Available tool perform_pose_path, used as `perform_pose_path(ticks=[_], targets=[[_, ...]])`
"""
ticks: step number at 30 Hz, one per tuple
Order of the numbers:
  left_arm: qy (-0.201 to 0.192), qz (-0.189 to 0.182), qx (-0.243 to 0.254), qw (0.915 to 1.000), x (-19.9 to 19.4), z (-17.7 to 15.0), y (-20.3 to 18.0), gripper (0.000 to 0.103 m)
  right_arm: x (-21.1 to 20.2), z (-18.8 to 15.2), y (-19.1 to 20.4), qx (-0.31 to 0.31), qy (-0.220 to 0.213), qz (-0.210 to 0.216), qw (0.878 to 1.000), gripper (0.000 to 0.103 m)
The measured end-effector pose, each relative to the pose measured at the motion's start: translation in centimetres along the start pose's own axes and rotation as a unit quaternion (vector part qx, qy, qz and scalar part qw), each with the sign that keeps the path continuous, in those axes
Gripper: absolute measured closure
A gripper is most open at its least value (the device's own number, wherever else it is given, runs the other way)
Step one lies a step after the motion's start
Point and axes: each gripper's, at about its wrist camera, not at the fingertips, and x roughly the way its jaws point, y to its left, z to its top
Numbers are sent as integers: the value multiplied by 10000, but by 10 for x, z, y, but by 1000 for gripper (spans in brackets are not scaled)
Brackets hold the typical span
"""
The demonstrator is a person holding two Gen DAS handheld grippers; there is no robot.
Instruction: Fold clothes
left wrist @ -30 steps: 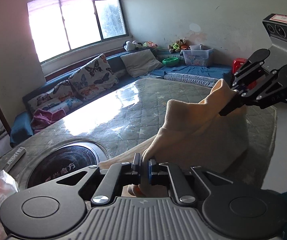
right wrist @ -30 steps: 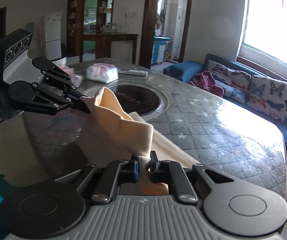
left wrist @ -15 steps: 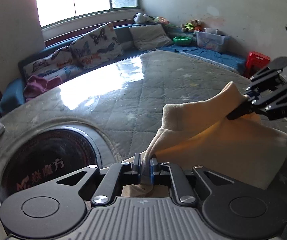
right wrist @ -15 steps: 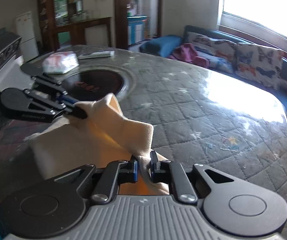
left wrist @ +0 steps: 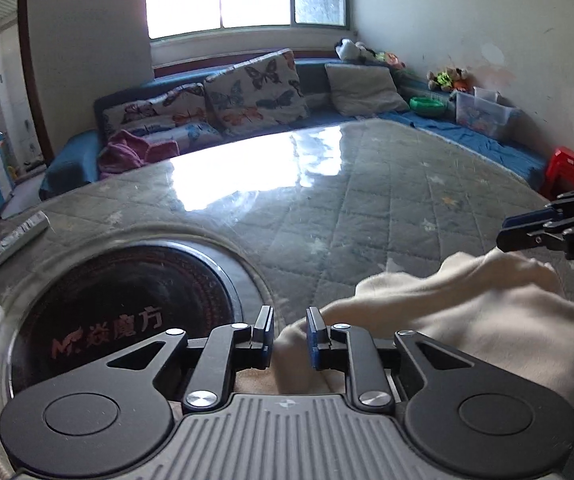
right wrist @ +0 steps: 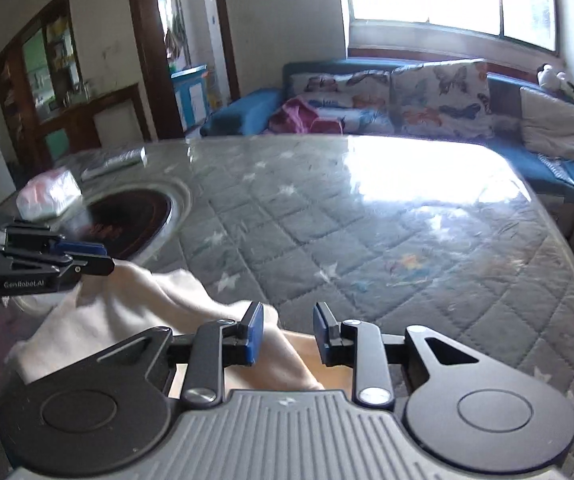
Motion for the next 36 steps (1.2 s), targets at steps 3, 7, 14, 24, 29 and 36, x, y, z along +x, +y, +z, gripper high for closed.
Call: perform_pose_path(ticks=[3, 7, 14, 24, 29, 36], targets=[[-113, -140, -24, 9998, -6, 8, -8, 84, -5, 1, 7, -44, -3, 253, 9997, 76], [-21, -665, -5, 9978, -1, 14, -23, 85, 9, 3, 24, -192, 151, 428, 9988, 76], [356, -825, -100, 9959, 35, 15, -35, 85, 38, 3, 31, -172, 394, 256, 9987, 76], [362, -718, -151, 9967, 43, 11, -35, 84, 44, 1, 35, -541, 314, 81, 9980, 76], [334, -663, -113, 9972, 43, 11, -38, 84, 12, -4, 31, -610, 157, -24, 9980, 77], [188, -573, -61, 9982, 30, 11, -47, 84, -27, -34, 16, -505, 138, -381, 9979, 77]])
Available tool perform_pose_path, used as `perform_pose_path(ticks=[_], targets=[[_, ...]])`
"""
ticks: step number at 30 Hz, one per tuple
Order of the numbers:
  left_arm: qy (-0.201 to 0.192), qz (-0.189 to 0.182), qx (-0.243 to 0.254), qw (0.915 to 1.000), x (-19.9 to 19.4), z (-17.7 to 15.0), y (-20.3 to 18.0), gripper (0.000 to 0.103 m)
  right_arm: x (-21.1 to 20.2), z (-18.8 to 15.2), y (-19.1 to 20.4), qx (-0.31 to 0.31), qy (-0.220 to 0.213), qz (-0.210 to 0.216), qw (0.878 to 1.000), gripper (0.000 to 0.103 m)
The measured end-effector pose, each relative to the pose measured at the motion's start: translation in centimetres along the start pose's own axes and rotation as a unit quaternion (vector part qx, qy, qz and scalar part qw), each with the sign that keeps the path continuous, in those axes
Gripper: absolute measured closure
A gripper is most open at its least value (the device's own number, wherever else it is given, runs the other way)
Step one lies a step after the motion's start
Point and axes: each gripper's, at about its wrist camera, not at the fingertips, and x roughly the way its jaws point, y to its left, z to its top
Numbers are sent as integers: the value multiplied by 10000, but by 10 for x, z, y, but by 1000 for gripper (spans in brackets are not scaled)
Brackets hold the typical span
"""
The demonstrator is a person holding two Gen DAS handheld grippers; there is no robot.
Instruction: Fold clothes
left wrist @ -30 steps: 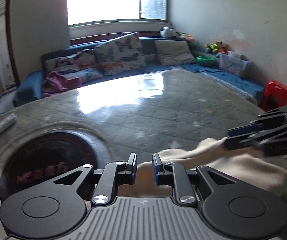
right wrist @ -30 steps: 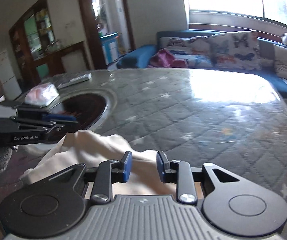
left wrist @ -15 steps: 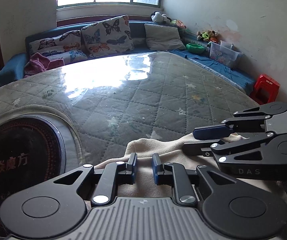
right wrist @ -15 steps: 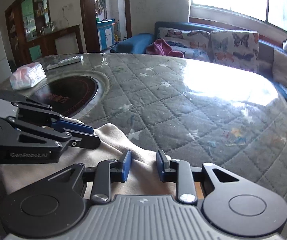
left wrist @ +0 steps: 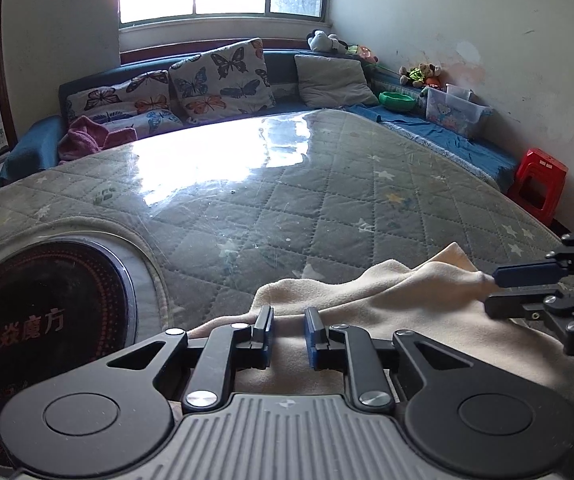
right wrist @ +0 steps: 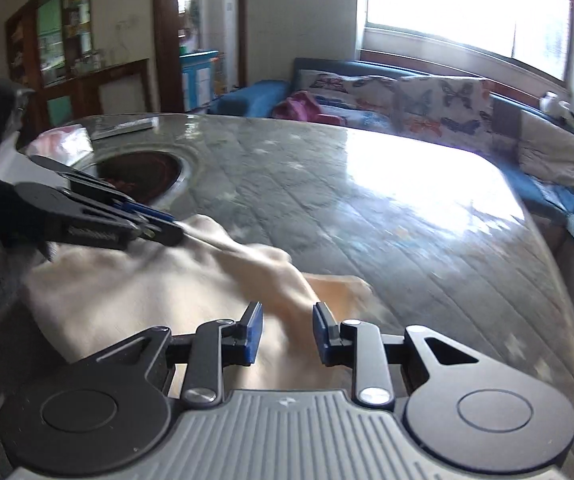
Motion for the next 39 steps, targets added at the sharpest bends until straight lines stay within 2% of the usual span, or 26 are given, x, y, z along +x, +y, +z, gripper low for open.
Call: perform_pose_path(ticks=[6, 13, 18, 22, 25, 33, 39], targets=[[-255, -393, 344, 9983, -27, -5, -34, 84, -9, -8, -22, 369, 24, -1, 9993, 77], [-288, -929, 811, 9919, -36, -22, -78, 84, 18, -8, -27, 241, 147, 52, 9996, 77], [-289, -992, 1318, 9859, -35, -33, -100, 84, 25, -8, -35, 336, 227, 113, 9991, 77], [-470, -1150, 1389, 9825, -36, -26, -110, 84, 18, 0, -37, 211, 206, 199, 9994, 77], [-358, -1332, 1501, 9790, -26, -29, -120, 84, 15, 8, -36, 152, 244, 424, 9987, 77], [-303, -1668, 1745, 9699, -21, -49, -139, 85, 35, 11, -30, -186, 503, 486, 9974, 76], [-313, -1816, 1485, 9716, -29, -55, -138, 82, 32, 9, -26, -284, 394, 396, 9980, 76]])
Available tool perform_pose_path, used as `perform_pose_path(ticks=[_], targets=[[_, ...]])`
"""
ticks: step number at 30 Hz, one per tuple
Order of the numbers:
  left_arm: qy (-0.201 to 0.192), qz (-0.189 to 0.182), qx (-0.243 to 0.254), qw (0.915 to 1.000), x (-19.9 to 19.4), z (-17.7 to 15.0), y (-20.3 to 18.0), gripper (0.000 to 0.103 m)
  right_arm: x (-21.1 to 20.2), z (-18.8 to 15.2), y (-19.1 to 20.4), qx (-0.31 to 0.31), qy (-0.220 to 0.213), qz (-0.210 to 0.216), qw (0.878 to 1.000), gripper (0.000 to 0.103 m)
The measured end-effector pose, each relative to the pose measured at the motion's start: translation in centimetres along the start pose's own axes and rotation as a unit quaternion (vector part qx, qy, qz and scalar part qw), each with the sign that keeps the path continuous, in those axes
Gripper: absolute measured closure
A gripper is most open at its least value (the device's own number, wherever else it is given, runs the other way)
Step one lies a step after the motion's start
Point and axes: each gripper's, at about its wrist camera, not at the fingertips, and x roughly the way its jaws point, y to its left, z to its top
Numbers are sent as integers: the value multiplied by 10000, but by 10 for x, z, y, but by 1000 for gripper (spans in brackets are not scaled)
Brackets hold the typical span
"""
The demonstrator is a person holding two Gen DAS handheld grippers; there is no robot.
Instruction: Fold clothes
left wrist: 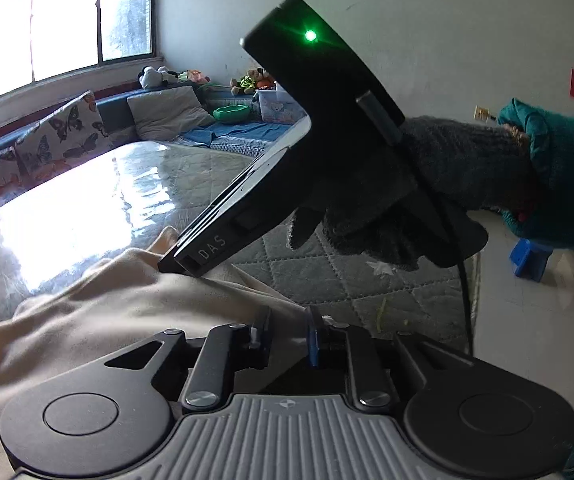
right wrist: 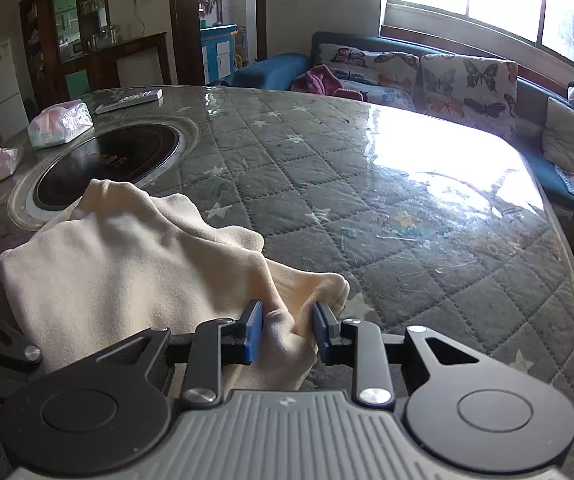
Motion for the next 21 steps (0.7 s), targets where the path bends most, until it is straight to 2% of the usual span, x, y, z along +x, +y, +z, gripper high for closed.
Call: perform_pose_path(ticks=[5, 9, 11, 15, 17, 21], targets=[[-155, 226, -105, 9996, -29, -7, 5, 81, -17, 2, 5, 43, -284, -19, 9996, 76], [-253, 758, -472, 9957, -55, -15, 27, 80, -34, 3, 21, -33, -554, 128, 9984, 75], [-257, 1057, -767, 9911, -65, -19, 42, 79, -38, 1, 29, -46, -619, 232, 9978, 65], [-33, 1578, -1389, 9776, -74, -33, 68, 79, -40, -4, 45, -103, -682, 313, 9971, 61], [80, 1726, -1559, 9725, -78, -41, 77, 79, -39, -6, 51, -105, -722, 326, 9968, 53], [138, 1825, -1837, 9658, -85, -48, 89, 79, -33, -15, 63, -166, -692, 363, 9968, 49]])
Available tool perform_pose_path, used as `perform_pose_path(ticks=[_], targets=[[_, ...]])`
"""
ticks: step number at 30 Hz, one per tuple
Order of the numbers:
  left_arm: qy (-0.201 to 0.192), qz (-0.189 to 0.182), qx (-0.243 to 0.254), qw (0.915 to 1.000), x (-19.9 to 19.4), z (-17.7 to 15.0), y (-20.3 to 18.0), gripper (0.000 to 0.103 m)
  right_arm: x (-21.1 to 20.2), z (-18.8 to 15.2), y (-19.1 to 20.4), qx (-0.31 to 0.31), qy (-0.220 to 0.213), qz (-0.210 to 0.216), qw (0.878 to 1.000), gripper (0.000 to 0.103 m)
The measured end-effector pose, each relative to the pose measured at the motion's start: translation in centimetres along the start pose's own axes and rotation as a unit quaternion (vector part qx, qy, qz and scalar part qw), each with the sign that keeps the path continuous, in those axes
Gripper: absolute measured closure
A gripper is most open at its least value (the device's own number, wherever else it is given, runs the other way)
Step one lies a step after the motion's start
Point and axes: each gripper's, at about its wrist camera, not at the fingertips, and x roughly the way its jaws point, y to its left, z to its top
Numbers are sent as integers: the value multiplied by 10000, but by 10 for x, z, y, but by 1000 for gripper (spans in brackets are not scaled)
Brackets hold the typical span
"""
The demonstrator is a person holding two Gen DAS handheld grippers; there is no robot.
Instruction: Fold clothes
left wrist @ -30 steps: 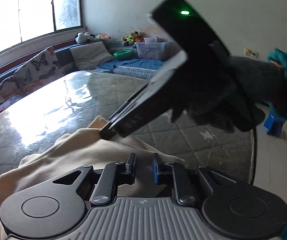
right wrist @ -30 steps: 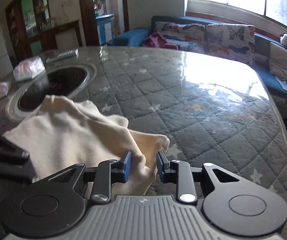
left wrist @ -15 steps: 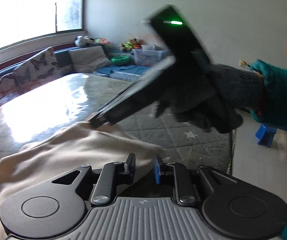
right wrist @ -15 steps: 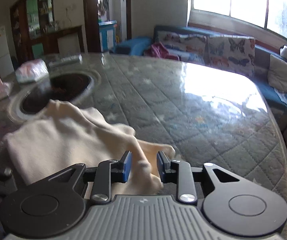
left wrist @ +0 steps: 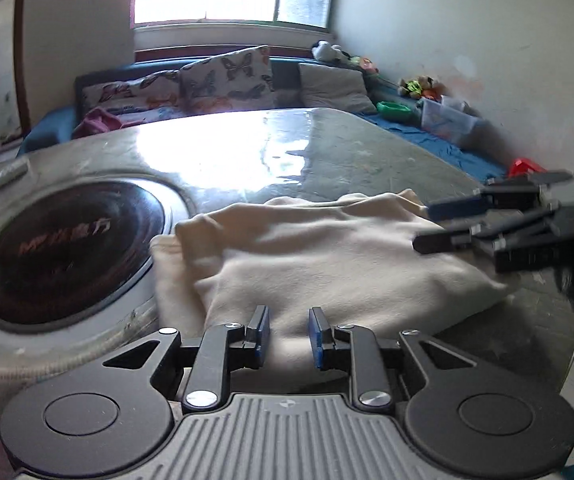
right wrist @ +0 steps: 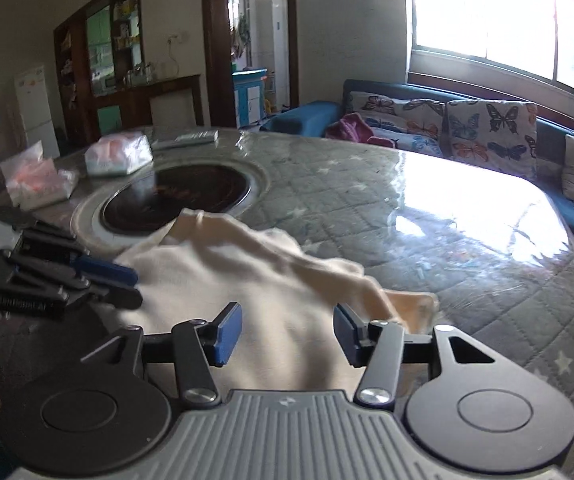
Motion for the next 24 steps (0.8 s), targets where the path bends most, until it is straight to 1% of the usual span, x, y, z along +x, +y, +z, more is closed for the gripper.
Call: perform_pose_path(ticks=[5, 13, 15, 19, 21, 24], targets=[[33, 29, -224, 9997, -12, -4, 12, 76, 8, -14, 2, -26, 65, -37, 10000, 48], [52, 99, -320, 9994, -11, -10, 10, 73, 7, -21, 3, -172, -8, -117, 9998, 45], [59, 83, -337, 9994, -12, -9, 11, 73, 7, -21, 4, -183, 5, -133, 9997, 45], [125, 36, -436, 9990, -10, -11, 11, 73, 9, -19, 6, -395, 110, -221, 9989, 45], [134, 29, -399, 9991, -9, -13, 8, 72, 9, -18, 4, -403, 178, -235, 9988, 45], [161, -97, -362, 9992, -10, -15, 2, 72, 8, -17, 0, -501, 248, -286, 9980, 45]])
